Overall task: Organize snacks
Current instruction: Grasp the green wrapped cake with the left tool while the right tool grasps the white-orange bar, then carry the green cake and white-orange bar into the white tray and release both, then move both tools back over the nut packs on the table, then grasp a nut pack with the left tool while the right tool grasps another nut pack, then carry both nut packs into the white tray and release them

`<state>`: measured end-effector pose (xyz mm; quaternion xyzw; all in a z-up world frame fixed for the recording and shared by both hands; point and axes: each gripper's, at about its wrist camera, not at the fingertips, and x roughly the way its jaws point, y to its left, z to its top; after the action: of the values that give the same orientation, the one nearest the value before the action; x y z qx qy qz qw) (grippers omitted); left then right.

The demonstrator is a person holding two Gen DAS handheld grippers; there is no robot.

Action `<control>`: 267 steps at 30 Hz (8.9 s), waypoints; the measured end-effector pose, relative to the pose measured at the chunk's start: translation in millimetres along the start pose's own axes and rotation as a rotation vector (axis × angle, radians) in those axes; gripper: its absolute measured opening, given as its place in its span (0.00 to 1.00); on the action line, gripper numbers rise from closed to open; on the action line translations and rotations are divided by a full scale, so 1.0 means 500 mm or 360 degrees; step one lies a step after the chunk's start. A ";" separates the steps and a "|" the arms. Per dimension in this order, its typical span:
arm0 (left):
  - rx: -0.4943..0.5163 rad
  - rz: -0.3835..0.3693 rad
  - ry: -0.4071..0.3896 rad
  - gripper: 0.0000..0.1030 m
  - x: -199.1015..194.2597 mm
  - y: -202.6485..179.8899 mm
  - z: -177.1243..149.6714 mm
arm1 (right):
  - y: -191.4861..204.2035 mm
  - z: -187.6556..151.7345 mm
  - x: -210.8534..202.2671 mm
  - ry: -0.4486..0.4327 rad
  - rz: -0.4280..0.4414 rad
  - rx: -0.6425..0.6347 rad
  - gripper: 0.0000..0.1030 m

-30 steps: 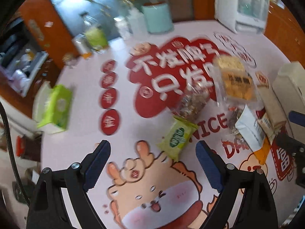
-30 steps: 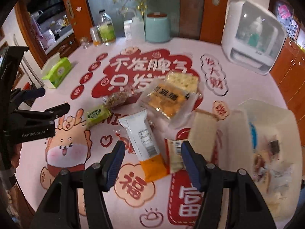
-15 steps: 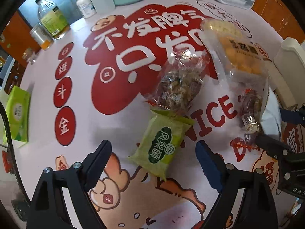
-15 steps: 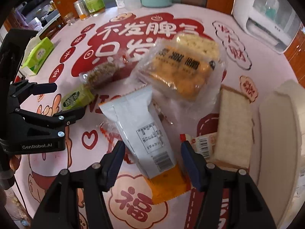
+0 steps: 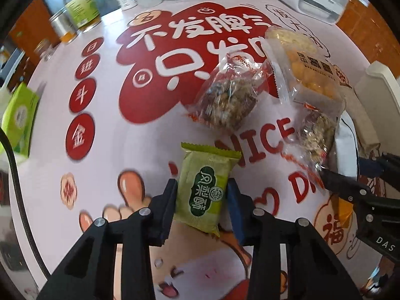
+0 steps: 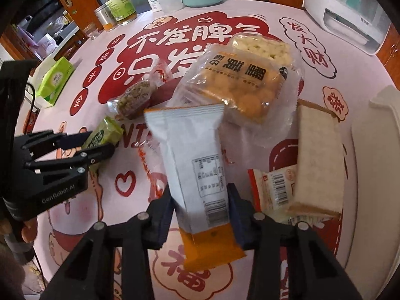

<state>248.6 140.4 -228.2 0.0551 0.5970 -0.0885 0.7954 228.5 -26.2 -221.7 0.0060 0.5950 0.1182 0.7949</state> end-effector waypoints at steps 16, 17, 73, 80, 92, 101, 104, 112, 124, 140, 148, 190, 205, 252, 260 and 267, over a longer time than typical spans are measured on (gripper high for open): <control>-0.0108 0.0067 -0.0202 0.36 -0.199 -0.109 -0.089 | -0.007 -0.068 -0.115 -0.0096 0.0104 0.0022 0.38; -0.0090 0.0088 -0.0226 0.36 -0.212 -0.127 -0.091 | -0.008 -0.073 -0.126 -0.0109 0.0107 0.0016 0.38; 0.0121 -0.0104 -0.0394 0.37 -0.283 -0.794 0.001 | -0.585 -0.246 -0.418 -0.0342 -0.0160 0.0343 0.40; 0.0127 -0.0037 -0.0377 0.85 -0.268 -0.795 -0.013 | -0.593 -0.251 -0.386 -0.0236 -0.0167 0.0370 0.43; 0.0123 -0.0037 -0.0386 0.88 -0.285 -0.776 -0.038 | -0.597 -0.267 -0.386 -0.0204 -0.0163 0.0454 0.49; 0.0146 -0.0022 -0.0386 0.88 -0.308 -0.765 -0.058 | -0.582 -0.275 -0.396 -0.0212 -0.0157 0.0470 0.49; 0.0168 -0.0014 -0.0391 0.88 -0.317 -0.760 -0.065 | -0.571 -0.277 -0.403 -0.0228 -0.0160 0.0478 0.49; 0.0204 0.0002 -0.0408 0.88 -0.344 -0.735 -0.081 | -0.545 -0.285 -0.415 -0.0252 -0.0158 0.0525 0.49; 0.0158 0.0083 -0.0414 0.88 -0.369 -0.605 -0.101 | -0.464 -0.262 -0.410 -0.0281 -0.0146 0.0537 0.49; 0.0012 0.0318 -0.0475 0.88 -0.366 -0.207 -0.043 | -0.220 -0.130 -0.356 -0.0339 -0.0050 0.0290 0.49; 0.0308 0.0261 -0.0436 0.88 -0.284 -0.105 0.048 | -0.102 -0.021 -0.270 -0.0292 0.0057 0.0215 0.49; 0.0317 -0.0137 0.0069 0.34 0.048 -0.071 0.100 | -0.048 0.045 0.017 0.0024 0.0172 0.0343 0.47; 0.0043 -0.0108 0.0001 0.34 -0.120 -0.155 -0.062 | -0.040 -0.076 -0.104 -0.0058 0.0133 0.0097 0.47; 0.0122 -0.0132 -0.0399 0.34 -0.334 -0.776 0.025 | -0.551 -0.243 -0.482 -0.0542 -0.0250 0.0249 0.47; 0.0068 -0.0087 -0.0439 0.34 -0.332 -0.774 0.063 | -0.574 -0.211 -0.492 -0.0596 -0.0313 0.0224 0.48; 0.0034 0.0016 -0.0467 0.78 -0.327 -0.766 0.077 | -0.573 -0.192 -0.485 -0.0592 -0.0351 0.0211 0.49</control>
<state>161.3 -229.7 -53.5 0.0530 0.4732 -0.0978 0.8739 125.6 -364.6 -63.8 0.0148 0.4417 -0.0118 0.8970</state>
